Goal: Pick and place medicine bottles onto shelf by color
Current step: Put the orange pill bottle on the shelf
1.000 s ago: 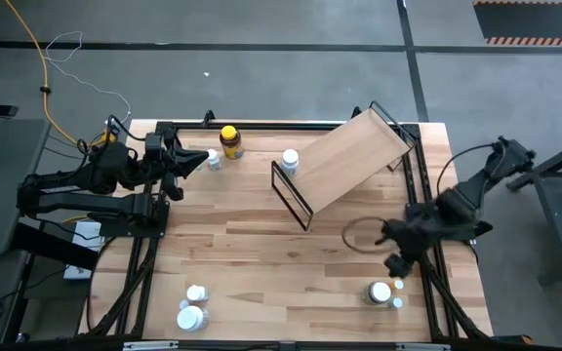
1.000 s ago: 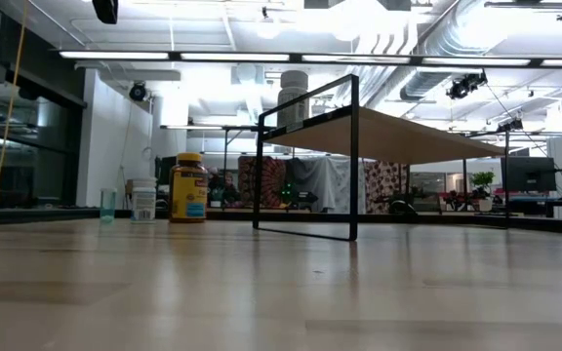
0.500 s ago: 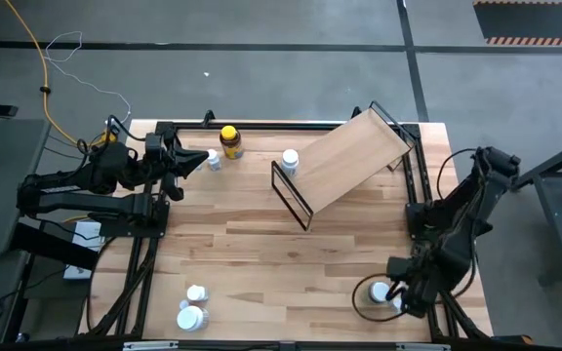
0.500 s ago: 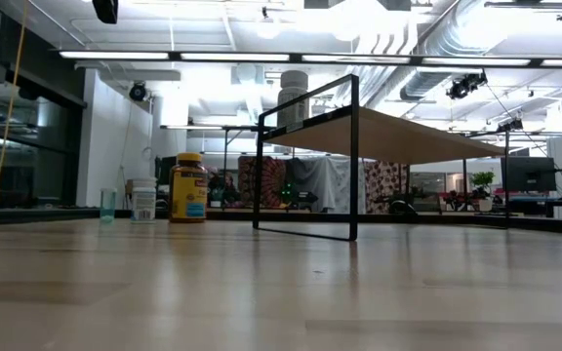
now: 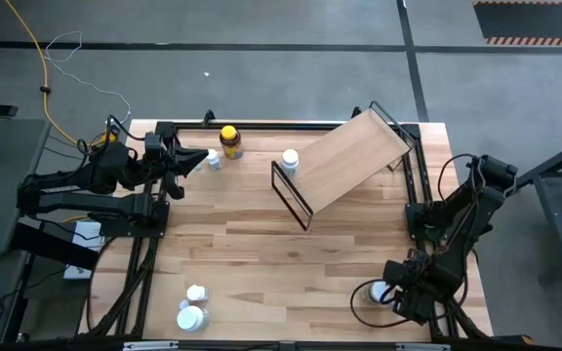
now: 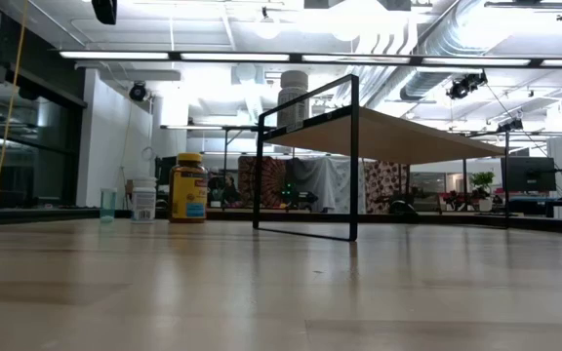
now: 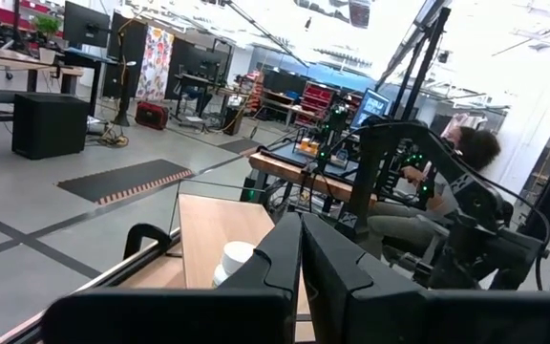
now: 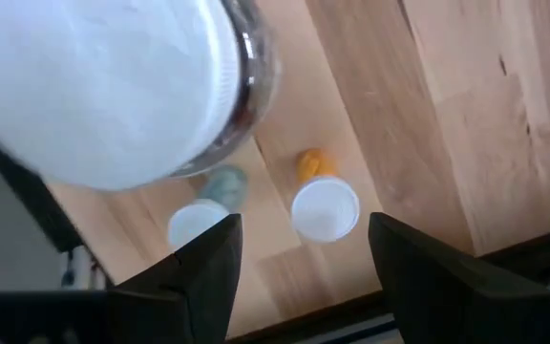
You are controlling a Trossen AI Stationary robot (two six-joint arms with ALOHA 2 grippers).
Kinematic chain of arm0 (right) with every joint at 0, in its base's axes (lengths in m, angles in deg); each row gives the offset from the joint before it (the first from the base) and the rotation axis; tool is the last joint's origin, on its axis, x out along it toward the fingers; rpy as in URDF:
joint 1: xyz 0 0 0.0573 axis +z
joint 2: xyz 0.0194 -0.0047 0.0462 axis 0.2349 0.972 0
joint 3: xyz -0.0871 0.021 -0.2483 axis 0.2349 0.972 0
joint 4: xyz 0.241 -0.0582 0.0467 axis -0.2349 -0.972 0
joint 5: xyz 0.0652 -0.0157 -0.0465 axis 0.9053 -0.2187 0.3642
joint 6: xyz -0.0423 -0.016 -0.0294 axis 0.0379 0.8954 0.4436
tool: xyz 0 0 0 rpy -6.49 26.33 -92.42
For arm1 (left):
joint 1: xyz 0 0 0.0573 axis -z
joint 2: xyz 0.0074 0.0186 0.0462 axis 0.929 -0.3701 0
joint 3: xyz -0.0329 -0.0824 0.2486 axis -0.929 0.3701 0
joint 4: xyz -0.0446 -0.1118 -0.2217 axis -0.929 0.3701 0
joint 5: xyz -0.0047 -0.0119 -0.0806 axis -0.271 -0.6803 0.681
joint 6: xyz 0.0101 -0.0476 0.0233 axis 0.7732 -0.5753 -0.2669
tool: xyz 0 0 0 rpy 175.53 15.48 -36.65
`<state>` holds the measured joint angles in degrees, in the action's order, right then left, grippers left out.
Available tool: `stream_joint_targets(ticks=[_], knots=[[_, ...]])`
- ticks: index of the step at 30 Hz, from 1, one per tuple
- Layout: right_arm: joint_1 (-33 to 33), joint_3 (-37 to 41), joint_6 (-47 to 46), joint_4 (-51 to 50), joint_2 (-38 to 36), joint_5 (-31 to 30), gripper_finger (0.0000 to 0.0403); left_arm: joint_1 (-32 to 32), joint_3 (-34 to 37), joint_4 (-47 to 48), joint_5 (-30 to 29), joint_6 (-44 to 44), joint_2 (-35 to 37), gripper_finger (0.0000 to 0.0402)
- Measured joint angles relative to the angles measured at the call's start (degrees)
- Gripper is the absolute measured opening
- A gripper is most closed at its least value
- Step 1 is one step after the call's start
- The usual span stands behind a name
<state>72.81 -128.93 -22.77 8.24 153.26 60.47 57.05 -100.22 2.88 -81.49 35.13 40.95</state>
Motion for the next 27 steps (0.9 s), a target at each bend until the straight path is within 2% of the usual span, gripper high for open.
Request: stream_joint_targets(ticks=[9,20,27], knots=[[-0.02,4.39,0.24,2.06,0.01,-0.41,0.0220,0.00,0.00,-0.04,0.02,-0.44,0.00,0.0003],[-0.02,4.83,0.26,2.76,0.81,-0.90,0.0219,0.01,0.00,-0.02,0.02,-0.46,0.00,0.0003],[-0.02,4.83,0.10,3.00,2.54,-0.35,0.0196,0.01,0.00,0.00,0.02,-0.44,0.00,0.0003]])
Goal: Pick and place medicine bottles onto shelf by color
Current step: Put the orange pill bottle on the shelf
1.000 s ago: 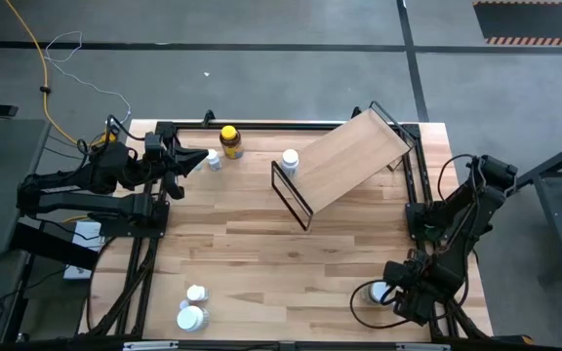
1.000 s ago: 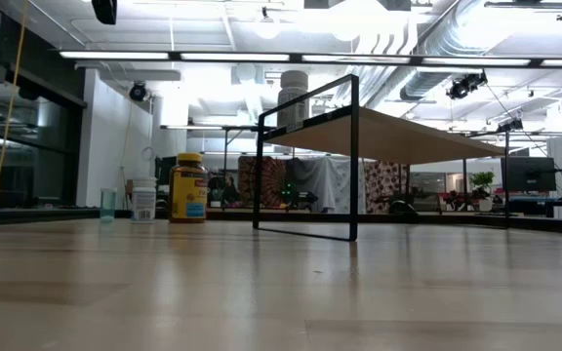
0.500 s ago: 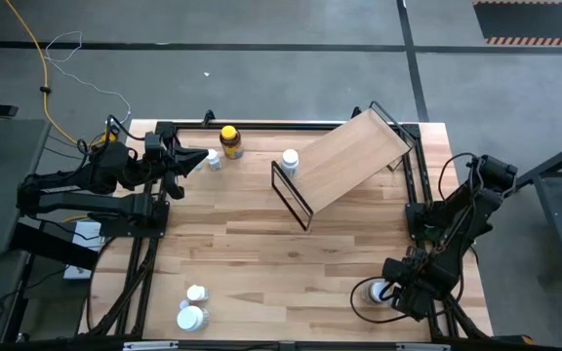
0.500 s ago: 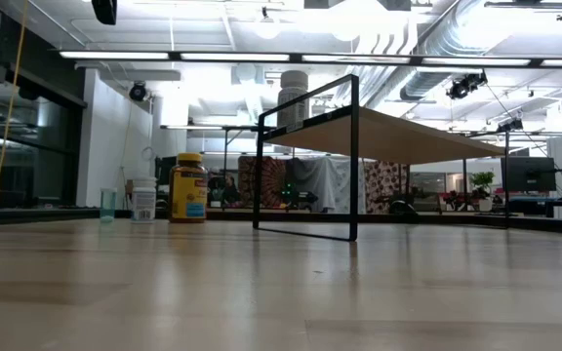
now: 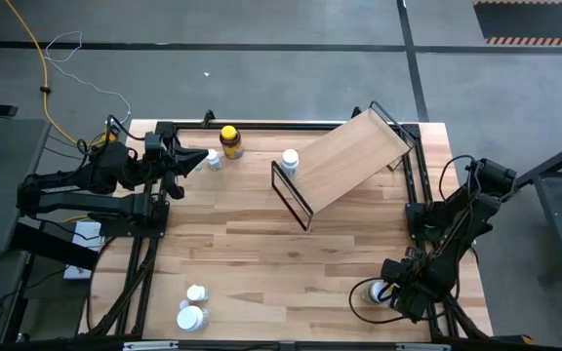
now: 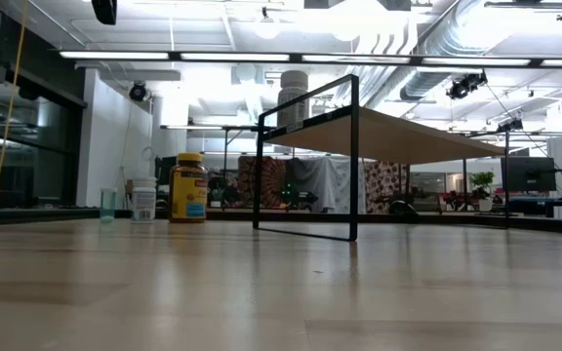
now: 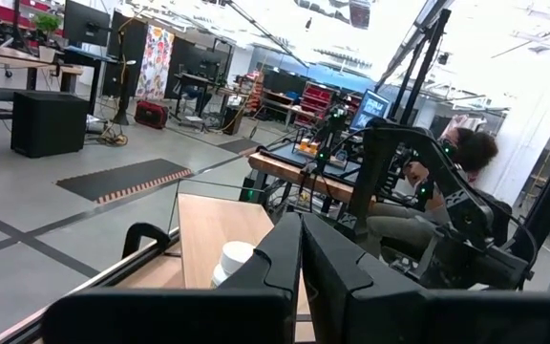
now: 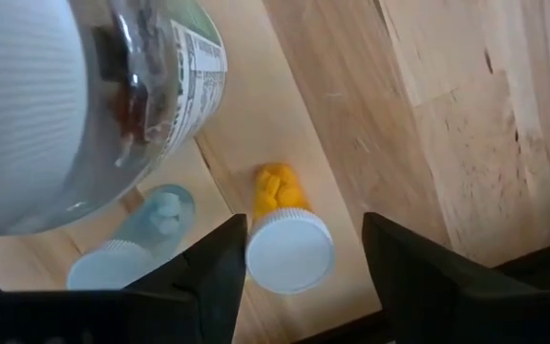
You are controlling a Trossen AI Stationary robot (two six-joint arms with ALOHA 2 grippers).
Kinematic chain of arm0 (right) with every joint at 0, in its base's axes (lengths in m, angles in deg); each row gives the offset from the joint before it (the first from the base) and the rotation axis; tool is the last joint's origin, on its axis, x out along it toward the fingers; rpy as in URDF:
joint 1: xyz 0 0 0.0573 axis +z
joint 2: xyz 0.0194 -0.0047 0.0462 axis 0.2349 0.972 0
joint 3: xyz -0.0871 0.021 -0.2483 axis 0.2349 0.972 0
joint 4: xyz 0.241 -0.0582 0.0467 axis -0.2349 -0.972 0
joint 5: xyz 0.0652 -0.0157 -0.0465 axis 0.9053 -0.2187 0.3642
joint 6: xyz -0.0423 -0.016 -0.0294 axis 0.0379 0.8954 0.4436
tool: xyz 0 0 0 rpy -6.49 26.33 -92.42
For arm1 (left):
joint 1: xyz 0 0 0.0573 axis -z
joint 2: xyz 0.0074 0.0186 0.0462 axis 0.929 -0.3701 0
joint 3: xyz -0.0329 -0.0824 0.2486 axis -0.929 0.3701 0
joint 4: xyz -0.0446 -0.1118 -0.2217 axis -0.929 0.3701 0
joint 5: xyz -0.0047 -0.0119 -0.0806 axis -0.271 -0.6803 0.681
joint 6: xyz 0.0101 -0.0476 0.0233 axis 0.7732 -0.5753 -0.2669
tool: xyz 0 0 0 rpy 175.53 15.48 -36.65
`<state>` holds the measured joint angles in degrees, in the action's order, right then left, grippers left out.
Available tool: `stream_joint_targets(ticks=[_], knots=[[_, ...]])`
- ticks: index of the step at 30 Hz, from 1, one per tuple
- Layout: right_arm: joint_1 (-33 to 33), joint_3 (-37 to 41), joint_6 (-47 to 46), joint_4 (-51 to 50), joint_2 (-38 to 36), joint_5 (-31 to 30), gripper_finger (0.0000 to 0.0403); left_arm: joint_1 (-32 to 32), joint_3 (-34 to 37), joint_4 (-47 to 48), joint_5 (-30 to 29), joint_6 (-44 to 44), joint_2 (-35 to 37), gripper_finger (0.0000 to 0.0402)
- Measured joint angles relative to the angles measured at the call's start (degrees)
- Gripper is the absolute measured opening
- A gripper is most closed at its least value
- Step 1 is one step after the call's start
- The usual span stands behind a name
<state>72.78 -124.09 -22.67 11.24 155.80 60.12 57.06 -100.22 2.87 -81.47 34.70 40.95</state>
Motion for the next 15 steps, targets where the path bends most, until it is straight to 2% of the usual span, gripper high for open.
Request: stream_joint_targets(ticks=[15], knots=[[-0.03,0.00,-0.47,0.00,0.19,1.04,0.0122,-0.01,0.00,0.03,0.00,0.00,0.00,0.0003]])
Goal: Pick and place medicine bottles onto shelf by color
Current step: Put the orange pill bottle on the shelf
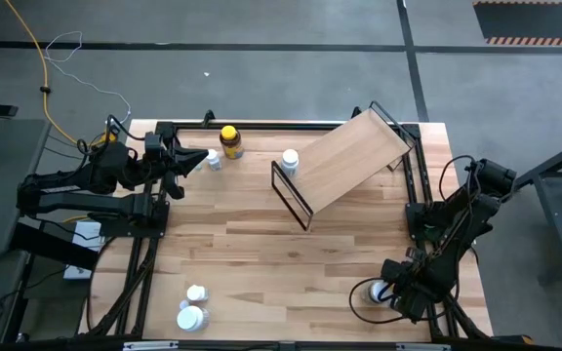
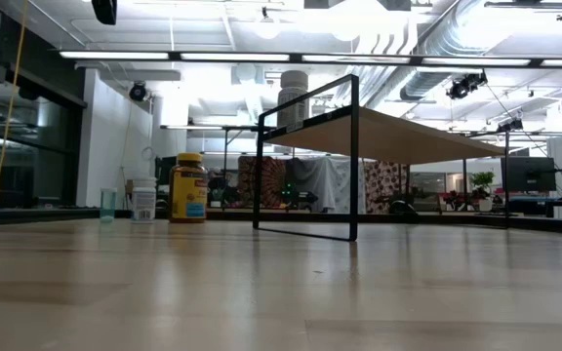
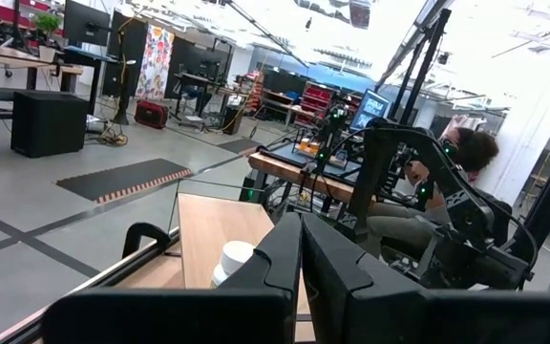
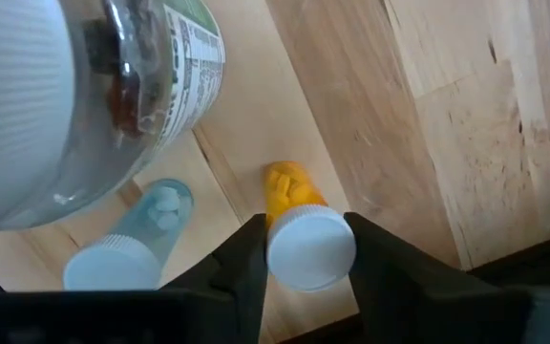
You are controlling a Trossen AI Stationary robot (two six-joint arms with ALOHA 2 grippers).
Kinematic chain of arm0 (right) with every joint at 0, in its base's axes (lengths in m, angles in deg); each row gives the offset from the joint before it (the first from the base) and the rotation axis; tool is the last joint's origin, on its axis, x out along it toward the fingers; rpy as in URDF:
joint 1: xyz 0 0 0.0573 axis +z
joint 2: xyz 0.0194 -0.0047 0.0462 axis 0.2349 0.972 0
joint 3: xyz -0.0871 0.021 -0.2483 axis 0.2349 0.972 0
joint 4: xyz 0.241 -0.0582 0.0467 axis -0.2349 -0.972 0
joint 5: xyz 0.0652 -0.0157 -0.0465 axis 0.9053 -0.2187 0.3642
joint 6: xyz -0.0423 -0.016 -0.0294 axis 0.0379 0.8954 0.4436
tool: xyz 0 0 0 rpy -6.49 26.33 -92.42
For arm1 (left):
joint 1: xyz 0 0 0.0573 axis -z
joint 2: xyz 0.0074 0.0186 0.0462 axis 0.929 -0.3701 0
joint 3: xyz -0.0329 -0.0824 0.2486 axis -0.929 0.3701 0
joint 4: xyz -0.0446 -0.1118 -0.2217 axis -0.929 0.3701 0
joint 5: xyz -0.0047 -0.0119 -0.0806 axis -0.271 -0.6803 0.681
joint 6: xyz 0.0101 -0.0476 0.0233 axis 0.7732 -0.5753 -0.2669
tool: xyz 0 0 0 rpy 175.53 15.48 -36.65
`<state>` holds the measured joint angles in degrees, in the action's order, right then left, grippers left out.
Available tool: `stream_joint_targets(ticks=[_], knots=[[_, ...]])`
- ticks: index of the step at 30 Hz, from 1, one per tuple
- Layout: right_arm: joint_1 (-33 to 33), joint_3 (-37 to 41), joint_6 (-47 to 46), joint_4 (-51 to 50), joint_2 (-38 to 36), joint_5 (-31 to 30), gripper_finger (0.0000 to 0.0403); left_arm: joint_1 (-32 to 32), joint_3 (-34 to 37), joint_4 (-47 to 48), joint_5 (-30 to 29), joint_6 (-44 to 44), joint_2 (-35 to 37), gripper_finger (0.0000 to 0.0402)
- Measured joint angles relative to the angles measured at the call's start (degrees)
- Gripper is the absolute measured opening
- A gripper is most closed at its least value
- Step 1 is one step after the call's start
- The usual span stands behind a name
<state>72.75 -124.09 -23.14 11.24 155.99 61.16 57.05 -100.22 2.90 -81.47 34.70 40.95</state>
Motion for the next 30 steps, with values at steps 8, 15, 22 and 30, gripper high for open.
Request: stream_joint_targets(ticks=[8,15,22,30], knots=[[0.01,-0.03,0.00,0.39,-0.01,0.88,0.0111,0.02,0.00,0.01,0.00,0.00,0.00,0.0003],[-0.04,-0.09,0.06,-1.04,-3.66,1.87,0.0111,0.01,0.00,0.01,-0.05,0.00,0.00,0.0003],[-3.75,-0.09,0.16,-5.07,-15.33,-1.49,0.0111,0.02,0.00,0.02,-0.70,0.00,0.00,0.0003],[-15.67,-5.92,6.63,-4.98,-26.15,-11.24,0.0111,0.02,0.00,0.03,-0.84,1.24,0.00,0.0003]])
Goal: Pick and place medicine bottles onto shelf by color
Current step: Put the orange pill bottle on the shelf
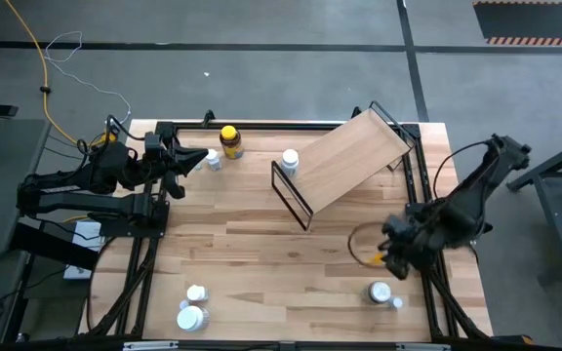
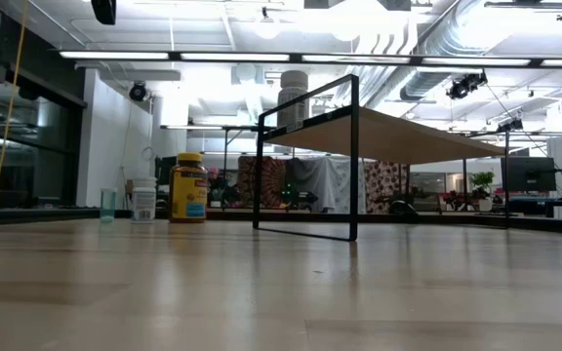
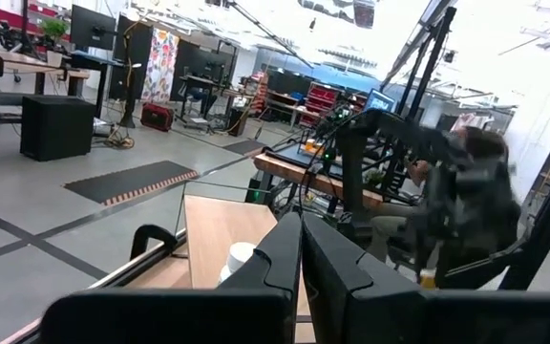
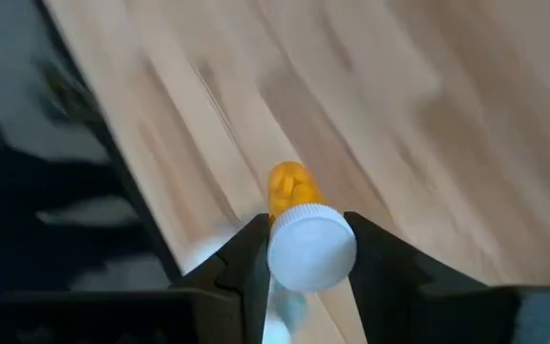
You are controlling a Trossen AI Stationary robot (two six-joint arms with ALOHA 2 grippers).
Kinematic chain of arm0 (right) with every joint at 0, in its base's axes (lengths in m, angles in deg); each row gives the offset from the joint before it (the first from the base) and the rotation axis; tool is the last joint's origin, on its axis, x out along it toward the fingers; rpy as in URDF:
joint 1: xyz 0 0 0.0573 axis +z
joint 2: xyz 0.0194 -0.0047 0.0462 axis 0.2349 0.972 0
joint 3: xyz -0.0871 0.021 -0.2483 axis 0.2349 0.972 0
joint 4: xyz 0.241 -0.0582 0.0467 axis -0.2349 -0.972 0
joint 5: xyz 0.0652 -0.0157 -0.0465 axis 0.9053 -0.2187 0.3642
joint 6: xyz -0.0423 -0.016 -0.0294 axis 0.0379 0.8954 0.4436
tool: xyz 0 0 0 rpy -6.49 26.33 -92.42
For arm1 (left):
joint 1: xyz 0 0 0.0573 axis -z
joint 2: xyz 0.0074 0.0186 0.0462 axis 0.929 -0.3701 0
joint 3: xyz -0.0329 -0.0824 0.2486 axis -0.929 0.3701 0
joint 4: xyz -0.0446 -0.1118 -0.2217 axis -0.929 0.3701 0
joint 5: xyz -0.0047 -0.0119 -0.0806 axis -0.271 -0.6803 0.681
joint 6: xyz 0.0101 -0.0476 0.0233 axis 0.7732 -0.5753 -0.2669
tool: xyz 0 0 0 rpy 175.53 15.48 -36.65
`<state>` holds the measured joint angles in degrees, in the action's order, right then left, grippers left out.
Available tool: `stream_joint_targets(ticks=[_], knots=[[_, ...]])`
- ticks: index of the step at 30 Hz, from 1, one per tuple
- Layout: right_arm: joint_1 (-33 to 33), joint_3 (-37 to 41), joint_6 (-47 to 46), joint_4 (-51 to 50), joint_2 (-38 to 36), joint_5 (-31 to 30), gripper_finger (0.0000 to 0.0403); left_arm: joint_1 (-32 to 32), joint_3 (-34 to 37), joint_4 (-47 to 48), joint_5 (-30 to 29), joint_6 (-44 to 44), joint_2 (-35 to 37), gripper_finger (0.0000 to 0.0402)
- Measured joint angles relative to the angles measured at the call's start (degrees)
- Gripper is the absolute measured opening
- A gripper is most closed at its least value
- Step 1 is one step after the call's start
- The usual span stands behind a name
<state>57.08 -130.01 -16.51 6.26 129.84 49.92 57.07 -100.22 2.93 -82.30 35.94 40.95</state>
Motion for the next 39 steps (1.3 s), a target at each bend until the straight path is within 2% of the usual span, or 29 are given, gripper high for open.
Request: stream_joint_targets(ticks=[6,11,15,19,24,27,31,39], knots=[[-11.09,-11.51,17.35,-0.04,2.35,-4.39,0.0111,0.00,0.00,-0.01,-0.04,0.27,0.00,0.0003],[-20.97,-22.29,31.88,-2.36,8.41,-7.04,0.0110,-0.01,0.00,-0.01,-0.04,0.25,0.01,0.0003],[-28.85,-30.25,38.90,-5.78,14.36,-7.08,0.0110,-0.01,0.00,-0.01,-0.04,0.26,0.01,0.0003],[-35.63,-36.69,40.24,-8.51,20.19,-5.30,0.0110,-0.01,0.00,-0.01,-0.04,0.24,0.01,0.0003],[-41.57,-42.56,39.90,-11.03,27.24,0.68,0.0110,-0.02,0.00,-0.01,-0.02,0.24,0.00,0.0003],[-43.84,-45.08,38.55,-11.96,31.31,3.41,0.0110,0.00,0.00,-0.01,-0.02,0.24,0.00,0.0003],[-45.90,-47.25,38.21,-12.89,35.94,3.85,0.0110,0.00,0.00,-0.01,-0.02,0.24,0.00,0.0003],[-49.08,-48.53,29.60,-15.95,41.27,6.31,0.0110,-0.01,0.00,-0.03,-0.02,0.22,0.01,0.0003]])
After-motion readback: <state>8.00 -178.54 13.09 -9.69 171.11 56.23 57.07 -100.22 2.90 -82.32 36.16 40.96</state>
